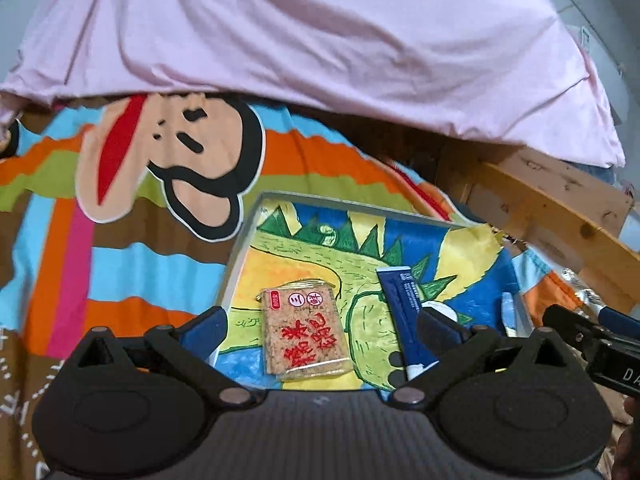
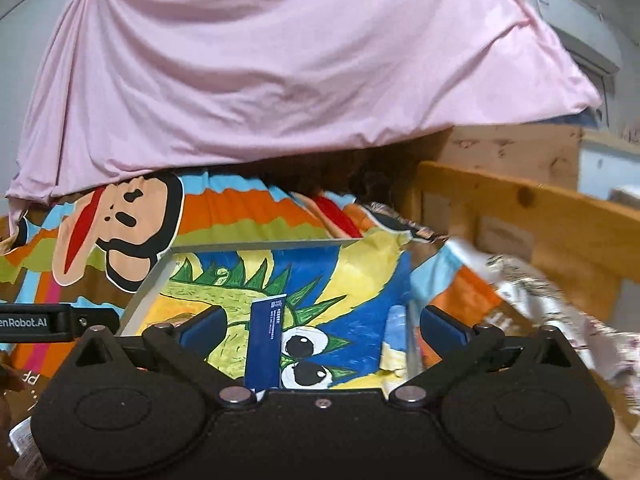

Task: Organize snacks
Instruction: 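Lower both held snacks into the tray and open both tools, then pull both tools back from the tray toward the remaining snacks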

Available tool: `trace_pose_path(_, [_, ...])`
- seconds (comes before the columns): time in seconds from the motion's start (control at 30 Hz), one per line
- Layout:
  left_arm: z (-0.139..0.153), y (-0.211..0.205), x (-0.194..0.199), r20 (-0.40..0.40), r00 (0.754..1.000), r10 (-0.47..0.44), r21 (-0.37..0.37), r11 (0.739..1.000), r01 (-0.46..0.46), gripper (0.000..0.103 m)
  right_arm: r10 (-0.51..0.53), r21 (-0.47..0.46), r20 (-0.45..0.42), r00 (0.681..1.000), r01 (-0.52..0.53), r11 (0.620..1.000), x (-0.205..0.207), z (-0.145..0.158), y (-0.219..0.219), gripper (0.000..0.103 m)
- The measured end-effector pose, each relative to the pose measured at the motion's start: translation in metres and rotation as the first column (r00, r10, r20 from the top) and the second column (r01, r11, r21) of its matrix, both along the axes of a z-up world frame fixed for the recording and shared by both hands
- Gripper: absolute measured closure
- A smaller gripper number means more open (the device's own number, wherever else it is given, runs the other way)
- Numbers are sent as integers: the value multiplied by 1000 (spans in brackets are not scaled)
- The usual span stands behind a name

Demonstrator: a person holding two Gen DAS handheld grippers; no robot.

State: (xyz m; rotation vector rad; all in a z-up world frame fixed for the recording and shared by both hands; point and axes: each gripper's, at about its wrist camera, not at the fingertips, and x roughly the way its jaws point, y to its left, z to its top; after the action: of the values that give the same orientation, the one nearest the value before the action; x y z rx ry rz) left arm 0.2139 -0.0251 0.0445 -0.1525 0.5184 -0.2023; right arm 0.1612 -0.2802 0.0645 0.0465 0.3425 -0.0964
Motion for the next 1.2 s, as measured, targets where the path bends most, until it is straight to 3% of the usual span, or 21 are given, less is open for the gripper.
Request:
trace_pose_path(0.23, [10,6,-58,42,999,18,29,999,-19,0,9,-6,13,1000,-9,1000,-60,13,4,1])
trace_pose_path(0.63, [-7,12,-141,21,996,83,108,990,-85,0,-15,20,2,1000,15,1000,-152,8,19,1])
trace_pose_path(0.93, [-24,21,-183,-30,993,117,145,983,-112,0,6,48,-136,991,0,999,-180,-21,38,1])
trace_pose_path(1.2, [-41,29,-192,-109,985,136,164,979,-117,0,43,69,-249,968,-27,997,-179,-45,56,1])
